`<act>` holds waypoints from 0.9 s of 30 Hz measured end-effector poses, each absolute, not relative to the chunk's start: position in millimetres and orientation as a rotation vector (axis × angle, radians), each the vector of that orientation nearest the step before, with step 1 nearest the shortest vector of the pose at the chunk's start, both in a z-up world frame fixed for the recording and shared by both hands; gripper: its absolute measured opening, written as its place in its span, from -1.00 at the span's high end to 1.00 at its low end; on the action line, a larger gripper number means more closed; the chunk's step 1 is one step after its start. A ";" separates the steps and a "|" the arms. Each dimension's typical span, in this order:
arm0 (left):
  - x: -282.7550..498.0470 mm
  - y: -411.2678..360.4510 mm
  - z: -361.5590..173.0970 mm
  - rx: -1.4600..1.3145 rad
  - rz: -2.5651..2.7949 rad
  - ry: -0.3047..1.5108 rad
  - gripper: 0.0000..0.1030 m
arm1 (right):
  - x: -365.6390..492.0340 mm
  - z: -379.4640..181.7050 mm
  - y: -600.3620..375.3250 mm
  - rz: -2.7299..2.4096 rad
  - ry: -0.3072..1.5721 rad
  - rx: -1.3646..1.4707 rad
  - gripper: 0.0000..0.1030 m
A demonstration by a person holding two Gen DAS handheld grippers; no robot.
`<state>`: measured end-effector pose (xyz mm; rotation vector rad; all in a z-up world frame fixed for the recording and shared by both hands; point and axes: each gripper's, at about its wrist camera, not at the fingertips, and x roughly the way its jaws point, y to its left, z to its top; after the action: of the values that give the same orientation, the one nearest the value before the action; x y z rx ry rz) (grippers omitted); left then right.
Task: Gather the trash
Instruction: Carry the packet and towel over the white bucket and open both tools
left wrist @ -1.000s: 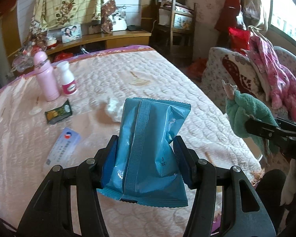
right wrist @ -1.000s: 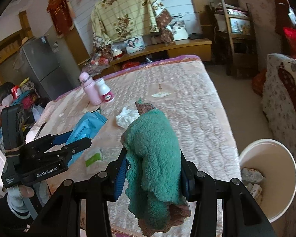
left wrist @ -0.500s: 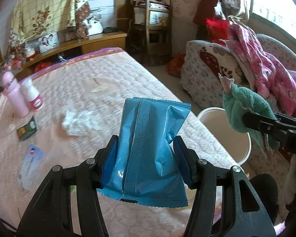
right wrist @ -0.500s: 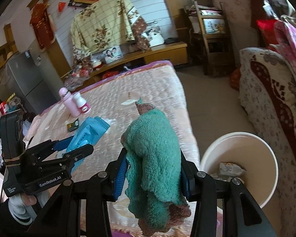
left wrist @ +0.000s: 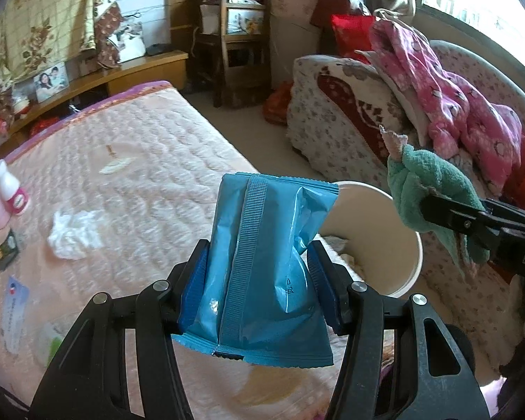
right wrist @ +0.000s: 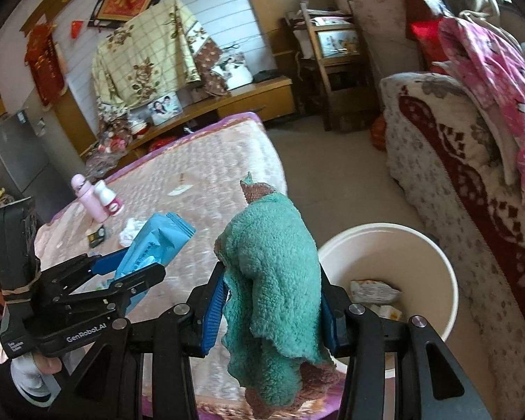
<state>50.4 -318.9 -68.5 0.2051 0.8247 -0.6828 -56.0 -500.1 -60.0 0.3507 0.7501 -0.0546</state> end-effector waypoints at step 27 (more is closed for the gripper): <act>47.3 -415.5 -97.4 0.245 -0.765 0.917 -0.06 | -71.7 -103.4 -566.5 -0.187 0.806 0.406 0.14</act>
<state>47.3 -415.5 -97.4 0.2452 0.9166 -0.7650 -71.7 -566.5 -103.4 0.4057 0.8058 -0.1868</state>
